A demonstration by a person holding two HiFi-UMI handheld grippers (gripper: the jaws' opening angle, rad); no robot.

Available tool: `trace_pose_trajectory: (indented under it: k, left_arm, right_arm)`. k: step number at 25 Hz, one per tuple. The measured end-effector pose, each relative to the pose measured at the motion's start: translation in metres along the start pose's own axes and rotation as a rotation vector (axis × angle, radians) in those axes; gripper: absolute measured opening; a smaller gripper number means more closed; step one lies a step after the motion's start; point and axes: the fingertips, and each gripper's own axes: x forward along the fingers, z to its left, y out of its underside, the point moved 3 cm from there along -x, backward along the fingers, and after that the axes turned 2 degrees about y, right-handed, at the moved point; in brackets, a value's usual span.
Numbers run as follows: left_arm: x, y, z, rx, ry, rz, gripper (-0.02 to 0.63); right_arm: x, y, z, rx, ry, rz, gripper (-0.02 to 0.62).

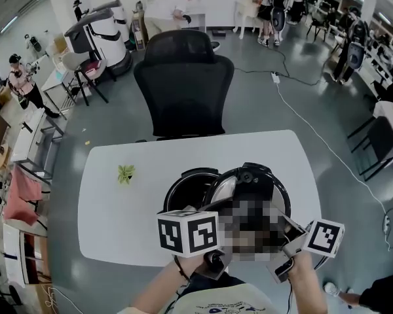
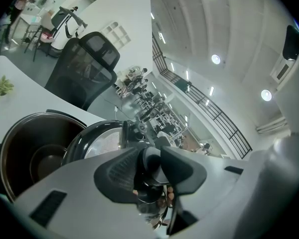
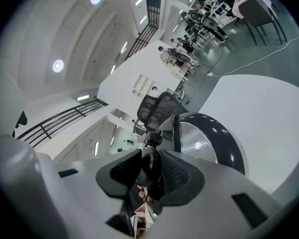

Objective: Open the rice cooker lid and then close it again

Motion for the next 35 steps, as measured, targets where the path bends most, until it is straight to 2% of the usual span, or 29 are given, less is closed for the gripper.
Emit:
trace_pose_trajectory:
  k: [19, 27, 35]
  left_arm:
    - [0.042, 0.031, -0.039, 0.032, 0.085, 0.107, 0.155]
    - [0.038, 0.030, -0.042, 0.028, 0.072, 0.102, 0.155]
    - [0.021, 0.018, -0.033, 0.011, 0.031, 0.051, 0.153]
  right_arm:
    - [-0.063, -0.016, -0.021, 0.036, 0.074, -0.135, 0.132]
    - [-0.063, -0.016, -0.017, 0.039, 0.069, -0.123, 0.132]
    - [-0.044, -0.012, -0.006, 0.028, 0.033, -0.065, 0.130]
